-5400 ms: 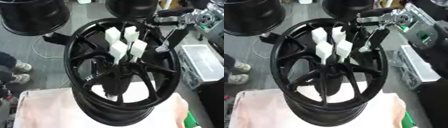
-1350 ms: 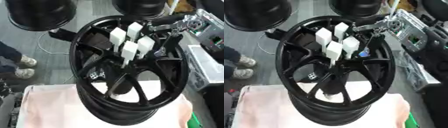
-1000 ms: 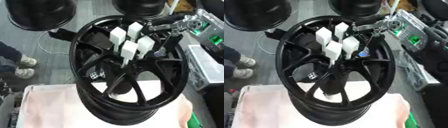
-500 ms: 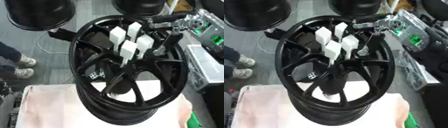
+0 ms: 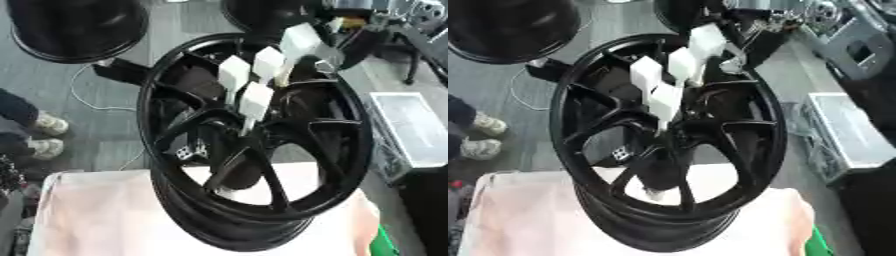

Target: Pull the pin out of the wheel hub.

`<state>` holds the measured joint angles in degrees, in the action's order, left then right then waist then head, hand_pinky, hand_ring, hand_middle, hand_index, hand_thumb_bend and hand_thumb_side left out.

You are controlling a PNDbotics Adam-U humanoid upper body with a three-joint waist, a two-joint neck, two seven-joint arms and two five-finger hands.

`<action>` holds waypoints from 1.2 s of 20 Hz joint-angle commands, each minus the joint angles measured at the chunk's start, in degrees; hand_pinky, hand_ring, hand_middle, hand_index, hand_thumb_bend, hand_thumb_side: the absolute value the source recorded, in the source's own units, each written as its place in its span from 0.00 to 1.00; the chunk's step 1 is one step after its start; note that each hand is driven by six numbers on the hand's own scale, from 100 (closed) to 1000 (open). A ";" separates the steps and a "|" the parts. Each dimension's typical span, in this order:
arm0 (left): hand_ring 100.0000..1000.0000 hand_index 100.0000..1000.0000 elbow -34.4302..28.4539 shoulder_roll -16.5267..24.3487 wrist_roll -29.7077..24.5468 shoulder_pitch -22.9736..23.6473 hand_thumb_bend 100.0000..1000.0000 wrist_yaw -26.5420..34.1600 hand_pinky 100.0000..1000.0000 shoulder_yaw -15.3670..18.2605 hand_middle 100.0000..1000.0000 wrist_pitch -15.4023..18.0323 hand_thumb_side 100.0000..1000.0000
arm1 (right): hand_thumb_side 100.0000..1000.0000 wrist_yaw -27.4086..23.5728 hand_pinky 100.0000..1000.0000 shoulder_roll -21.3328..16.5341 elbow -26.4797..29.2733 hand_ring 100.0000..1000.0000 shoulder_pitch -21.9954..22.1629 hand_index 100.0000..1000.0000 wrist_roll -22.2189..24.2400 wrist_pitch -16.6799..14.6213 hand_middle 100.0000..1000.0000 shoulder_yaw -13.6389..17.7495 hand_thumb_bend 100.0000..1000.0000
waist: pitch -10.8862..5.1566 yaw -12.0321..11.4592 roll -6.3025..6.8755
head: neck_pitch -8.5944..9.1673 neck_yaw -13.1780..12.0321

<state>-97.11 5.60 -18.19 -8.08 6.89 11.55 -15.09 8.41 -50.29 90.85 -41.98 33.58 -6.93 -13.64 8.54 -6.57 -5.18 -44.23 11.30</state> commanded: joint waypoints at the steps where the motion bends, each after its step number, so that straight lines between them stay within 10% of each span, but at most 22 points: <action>1: 0.58 0.65 -0.73 1.27 0.17 -0.21 0.21 -0.31 0.49 0.43 0.58 -0.06 0.98 | 0.00 -1.69 0.23 -3.21 0.52 0.23 -1.34 0.54 -2.21 0.55 0.44 2.74 0.06 | -1.21 0.34 0.06 | 0.11 -0.30; 16: 0.58 0.65 -0.68 1.57 1.41 0.85 0.21 -0.14 0.49 1.71 0.58 -0.08 0.98 | 0.08 -4.17 0.26 -11.30 -8.34 0.26 4.93 0.58 -14.37 3.75 0.48 19.12 0.19 | -2.07 3.71 0.18 | 0.11 -2.18; 17: 0.58 0.65 -0.68 1.52 1.61 0.95 0.21 -0.09 0.49 1.93 0.58 -0.06 0.98 | 0.00 -3.99 0.26 -11.76 -9.68 0.27 6.11 0.59 -15.21 4.54 0.50 20.49 0.00 | -2.08 4.19 0.32 | 0.11 -2.50; 18: 0.58 0.65 -0.69 1.48 1.87 1.06 0.21 -0.03 0.49 2.21 0.58 -0.01 0.98 | 0.08 -3.51 0.27 -12.00 -11.04 0.27 7.39 0.60 -16.06 5.35 0.50 21.86 0.24 | -2.07 4.81 0.50 | 0.11 -2.85; 24: 0.58 0.65 -0.78 1.39 3.35 1.34 0.21 0.38 0.49 3.65 0.58 0.27 0.98 | 0.00 -0.87 0.26 -9.14 -19.28 0.28 15.55 0.64 -21.13 10.40 0.54 30.11 0.34 | -1.70 7.92 1.31 | 0.11 -4.32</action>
<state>-97.08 6.09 -15.25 -6.48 7.12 14.70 -14.93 6.99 -58.04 72.81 -25.97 13.54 2.60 14.07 7.67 1.50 -3.87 -44.23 7.35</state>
